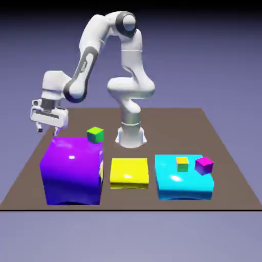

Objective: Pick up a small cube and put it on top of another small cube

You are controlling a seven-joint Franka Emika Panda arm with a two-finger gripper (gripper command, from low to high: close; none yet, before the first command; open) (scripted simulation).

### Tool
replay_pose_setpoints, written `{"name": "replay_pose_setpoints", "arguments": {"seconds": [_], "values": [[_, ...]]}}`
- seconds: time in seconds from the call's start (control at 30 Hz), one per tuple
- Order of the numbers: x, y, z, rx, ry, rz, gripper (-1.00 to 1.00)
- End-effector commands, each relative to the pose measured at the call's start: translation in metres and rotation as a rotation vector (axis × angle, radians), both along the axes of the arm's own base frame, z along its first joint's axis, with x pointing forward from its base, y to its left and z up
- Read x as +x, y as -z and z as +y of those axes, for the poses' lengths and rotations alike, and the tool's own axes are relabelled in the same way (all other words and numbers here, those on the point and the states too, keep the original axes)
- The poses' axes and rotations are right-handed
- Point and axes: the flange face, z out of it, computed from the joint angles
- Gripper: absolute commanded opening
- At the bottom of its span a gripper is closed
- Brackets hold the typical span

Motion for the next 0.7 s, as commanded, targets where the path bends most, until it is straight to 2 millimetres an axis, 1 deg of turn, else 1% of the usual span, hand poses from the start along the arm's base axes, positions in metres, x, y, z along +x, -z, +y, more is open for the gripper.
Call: {"name": "replay_pose_setpoints", "arguments": {"seconds": [0.0, 0.13, 0.3, 0.47, 0.6, 0.63, 0.67], "values": [[-0.002, 0.003, 0.003, -0.006, -0.023, -0.007, 0.0], [-0.01, 0.02, 0.016, -0.027, -0.113, -0.031, 0.0], [-0.02, 0.046, 0.036, -0.041, -0.224, -0.048, 0.0], [-0.03, 0.078, 0.062, -0.043, -0.339, -0.051, 0.0], [-0.039, 0.105, 0.087, -0.034, -0.435, -0.041, 0.0], [-0.046, 0.111, 0.089, -0.021, -0.426, -0.042, 0.0], [-0.055, 0.115, 0.085, -0.007, -0.394, -0.047, 0.0]]}}
